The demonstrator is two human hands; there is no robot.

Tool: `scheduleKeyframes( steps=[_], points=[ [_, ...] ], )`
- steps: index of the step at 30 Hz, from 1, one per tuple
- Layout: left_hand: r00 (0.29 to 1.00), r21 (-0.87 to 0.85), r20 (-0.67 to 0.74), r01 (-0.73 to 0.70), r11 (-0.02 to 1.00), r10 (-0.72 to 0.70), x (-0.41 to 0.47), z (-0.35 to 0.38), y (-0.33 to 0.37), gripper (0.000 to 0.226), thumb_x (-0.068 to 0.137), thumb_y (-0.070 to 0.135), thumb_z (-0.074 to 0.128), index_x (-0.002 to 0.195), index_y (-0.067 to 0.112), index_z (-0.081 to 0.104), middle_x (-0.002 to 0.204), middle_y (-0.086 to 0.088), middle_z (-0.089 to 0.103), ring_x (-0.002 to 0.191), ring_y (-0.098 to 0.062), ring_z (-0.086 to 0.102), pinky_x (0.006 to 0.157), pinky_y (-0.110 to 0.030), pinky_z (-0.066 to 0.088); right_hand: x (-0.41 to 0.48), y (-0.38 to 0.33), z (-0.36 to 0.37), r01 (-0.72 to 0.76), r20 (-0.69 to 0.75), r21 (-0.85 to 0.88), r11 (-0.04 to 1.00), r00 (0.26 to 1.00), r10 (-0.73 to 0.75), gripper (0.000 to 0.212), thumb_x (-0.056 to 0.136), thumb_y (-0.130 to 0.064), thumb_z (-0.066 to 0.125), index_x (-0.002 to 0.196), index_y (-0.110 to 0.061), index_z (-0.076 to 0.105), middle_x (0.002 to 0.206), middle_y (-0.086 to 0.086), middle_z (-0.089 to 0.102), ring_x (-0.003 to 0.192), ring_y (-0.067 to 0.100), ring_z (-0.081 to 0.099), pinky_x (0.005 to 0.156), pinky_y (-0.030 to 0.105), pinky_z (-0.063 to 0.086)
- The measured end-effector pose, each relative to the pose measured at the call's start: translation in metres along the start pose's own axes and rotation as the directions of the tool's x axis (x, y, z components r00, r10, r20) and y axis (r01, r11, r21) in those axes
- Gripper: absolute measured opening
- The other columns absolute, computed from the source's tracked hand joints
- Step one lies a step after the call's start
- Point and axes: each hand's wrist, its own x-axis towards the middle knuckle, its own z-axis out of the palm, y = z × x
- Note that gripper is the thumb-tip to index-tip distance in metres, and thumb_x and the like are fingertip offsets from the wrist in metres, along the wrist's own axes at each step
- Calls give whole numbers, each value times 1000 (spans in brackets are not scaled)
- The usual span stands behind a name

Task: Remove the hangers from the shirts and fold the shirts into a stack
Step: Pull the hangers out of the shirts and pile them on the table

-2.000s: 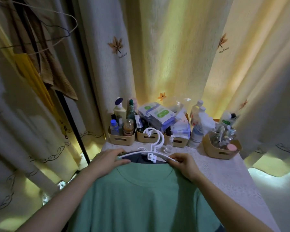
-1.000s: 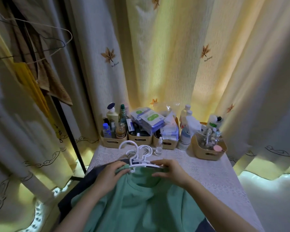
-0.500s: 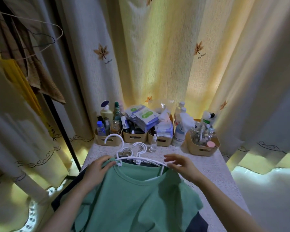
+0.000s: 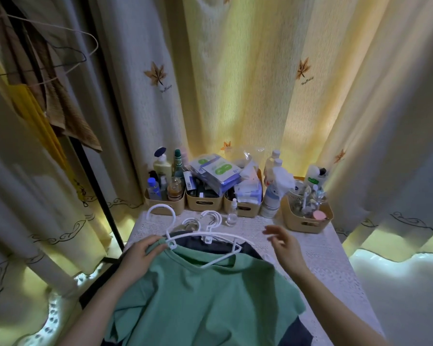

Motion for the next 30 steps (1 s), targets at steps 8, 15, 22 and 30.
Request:
scheduleKeyframes(
  steps=[8,15,22,30],
  points=[
    [989,30,127,-83,996,78,5,34,26,8,90,16,62,93,21,67,97,1,66,94,-10,60,83,-22,43,-2,-50,53,361,457,-208,909,858,-235,34,88,-34,64,121,-27,64,101,0,57,91,13,52,83,21,42],
    [984,57,159,-94,994,84,14,55,35,6,87,14,67,91,18,69,93,2,66,89,-4,59,82,-20,43,18,-28,17,228,426,-152,962,893,-145,24,92,-15,60,113,-14,70,97,-6,70,71,-9,57,68,0,38],
    [998,114,31,48,992,-52,13,58,7,7,87,13,67,93,15,70,95,3,70,92,-12,63,77,-19,43,59,62,-128,-81,-17,-302,950,997,80,27,93,-5,54,117,-9,66,74,-7,60,61,2,49,52,11,38],
    [995,98,-11,95,991,-94,2,72,-2,17,87,13,66,86,30,67,90,9,70,87,-1,62,73,-8,42,67,131,-139,-271,-69,-203,941,963,262,29,95,-1,50,118,-4,65,117,18,65,103,34,61,79,31,42]
  ],
)
